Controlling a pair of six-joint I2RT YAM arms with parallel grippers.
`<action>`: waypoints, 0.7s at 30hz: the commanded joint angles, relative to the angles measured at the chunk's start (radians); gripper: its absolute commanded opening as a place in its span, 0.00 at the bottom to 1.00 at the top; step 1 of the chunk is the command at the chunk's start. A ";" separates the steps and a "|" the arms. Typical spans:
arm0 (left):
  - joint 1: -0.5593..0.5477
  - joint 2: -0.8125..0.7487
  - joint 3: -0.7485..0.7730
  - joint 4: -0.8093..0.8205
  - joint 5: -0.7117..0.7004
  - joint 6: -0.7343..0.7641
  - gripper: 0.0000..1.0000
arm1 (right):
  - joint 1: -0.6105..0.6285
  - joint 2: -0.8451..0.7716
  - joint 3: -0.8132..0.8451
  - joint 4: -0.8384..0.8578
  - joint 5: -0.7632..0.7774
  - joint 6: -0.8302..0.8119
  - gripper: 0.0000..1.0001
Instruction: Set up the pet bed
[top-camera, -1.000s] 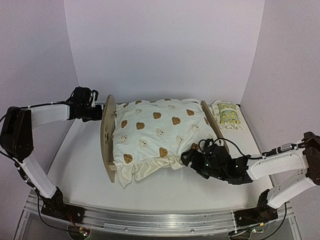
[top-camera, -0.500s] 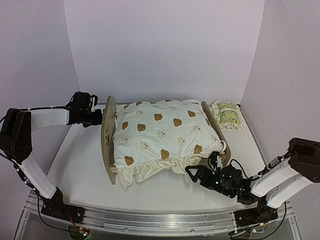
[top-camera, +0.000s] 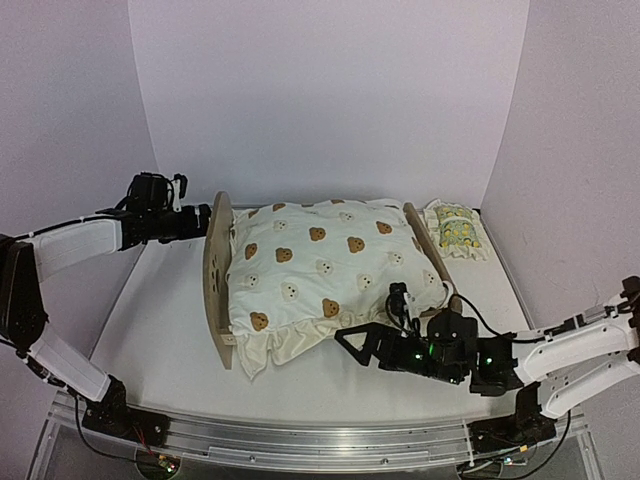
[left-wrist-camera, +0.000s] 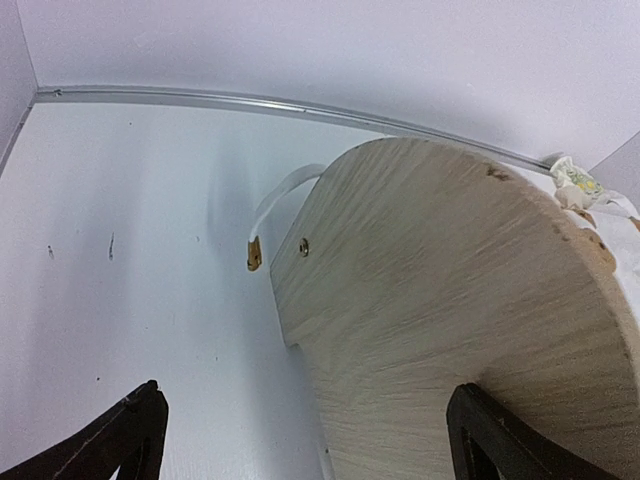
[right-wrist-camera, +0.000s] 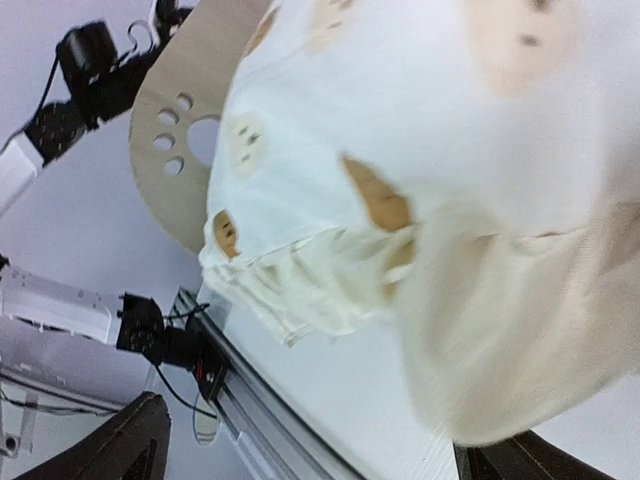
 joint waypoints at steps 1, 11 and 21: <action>-0.007 -0.081 -0.022 -0.039 -0.024 -0.027 1.00 | 0.078 0.082 0.234 -0.525 0.027 -0.140 0.98; 0.001 -0.329 -0.204 -0.057 -0.240 -0.168 1.00 | 0.199 0.520 0.865 -0.839 0.126 -0.402 0.98; 0.001 -0.457 -0.254 -0.158 -0.150 -0.231 1.00 | 0.199 0.787 1.204 -0.900 0.263 -0.587 0.89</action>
